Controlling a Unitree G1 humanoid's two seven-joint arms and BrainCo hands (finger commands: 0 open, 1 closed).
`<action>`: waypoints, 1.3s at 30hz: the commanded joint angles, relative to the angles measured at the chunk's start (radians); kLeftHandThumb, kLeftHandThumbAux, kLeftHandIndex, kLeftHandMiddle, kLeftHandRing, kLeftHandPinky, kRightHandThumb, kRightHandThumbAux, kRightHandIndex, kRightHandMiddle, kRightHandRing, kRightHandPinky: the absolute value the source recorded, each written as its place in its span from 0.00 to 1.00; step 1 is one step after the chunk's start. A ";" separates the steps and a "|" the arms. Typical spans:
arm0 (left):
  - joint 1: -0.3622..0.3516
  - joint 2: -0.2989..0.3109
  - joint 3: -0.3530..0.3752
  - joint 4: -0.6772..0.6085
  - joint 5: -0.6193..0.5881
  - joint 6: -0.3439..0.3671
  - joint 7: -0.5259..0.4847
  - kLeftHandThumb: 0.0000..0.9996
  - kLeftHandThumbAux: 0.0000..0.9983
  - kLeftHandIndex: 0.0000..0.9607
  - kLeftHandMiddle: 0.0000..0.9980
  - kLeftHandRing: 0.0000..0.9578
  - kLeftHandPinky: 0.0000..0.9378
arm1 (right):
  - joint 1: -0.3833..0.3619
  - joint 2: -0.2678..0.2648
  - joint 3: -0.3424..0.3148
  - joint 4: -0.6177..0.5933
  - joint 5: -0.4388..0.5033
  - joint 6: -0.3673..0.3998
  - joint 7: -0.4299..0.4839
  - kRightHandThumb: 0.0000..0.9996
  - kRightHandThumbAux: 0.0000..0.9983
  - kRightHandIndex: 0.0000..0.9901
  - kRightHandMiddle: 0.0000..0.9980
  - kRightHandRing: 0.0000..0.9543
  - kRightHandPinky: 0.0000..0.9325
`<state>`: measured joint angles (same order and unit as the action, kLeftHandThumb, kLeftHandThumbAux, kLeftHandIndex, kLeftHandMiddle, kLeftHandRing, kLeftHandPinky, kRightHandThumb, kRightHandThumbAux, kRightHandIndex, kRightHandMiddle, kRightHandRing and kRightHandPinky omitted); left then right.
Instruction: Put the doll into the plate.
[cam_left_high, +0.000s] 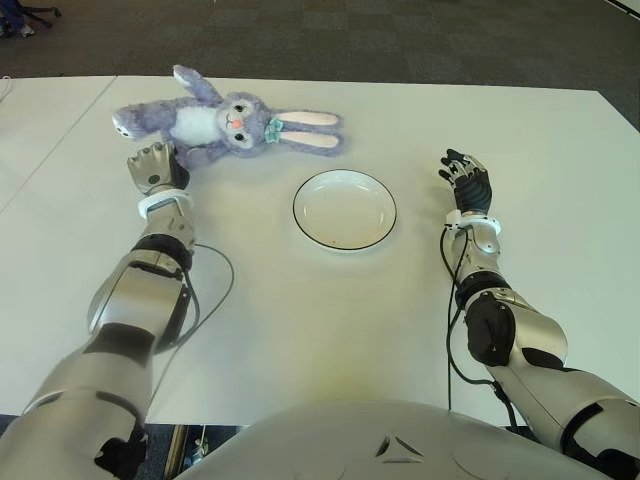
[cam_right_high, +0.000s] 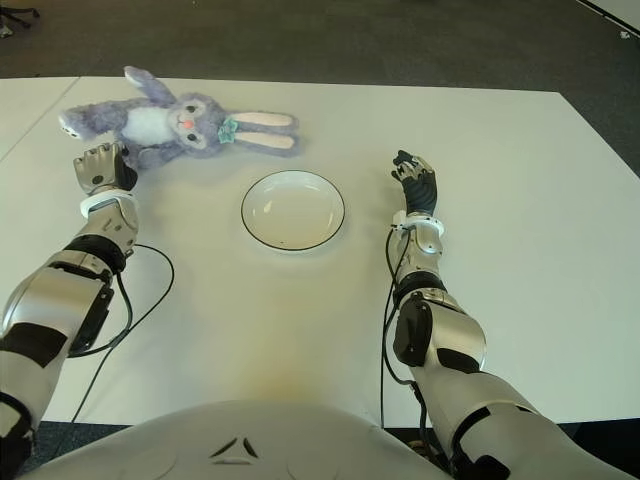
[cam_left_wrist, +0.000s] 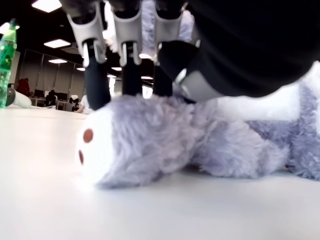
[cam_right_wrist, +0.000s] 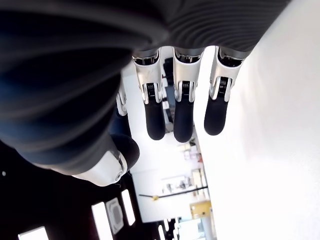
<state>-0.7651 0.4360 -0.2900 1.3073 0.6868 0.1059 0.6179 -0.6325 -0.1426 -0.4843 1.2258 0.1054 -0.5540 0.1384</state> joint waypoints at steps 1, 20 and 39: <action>0.115 -0.049 -0.045 -0.043 -0.006 -0.046 -0.027 0.85 0.67 0.42 0.54 0.82 0.85 | 0.205 0.057 -0.018 0.131 0.021 0.122 -0.009 0.70 0.74 0.41 0.23 0.24 0.28; 0.538 0.119 -0.030 -1.173 0.246 0.149 -0.038 0.85 0.67 0.42 0.55 0.87 0.89 | 0.202 0.050 -0.013 0.130 0.014 0.128 -0.013 0.70 0.74 0.41 0.23 0.23 0.26; 0.614 0.055 0.000 -1.484 0.429 0.103 0.050 0.82 0.68 0.39 0.56 0.65 0.68 | 0.196 0.055 -0.018 0.132 0.019 0.134 -0.017 0.70 0.74 0.41 0.23 0.23 0.26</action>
<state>-0.1810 0.4975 -0.2807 -0.1183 1.0499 0.2268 0.6359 -0.6320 -0.1478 -0.4856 1.2239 0.1056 -0.5521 0.1408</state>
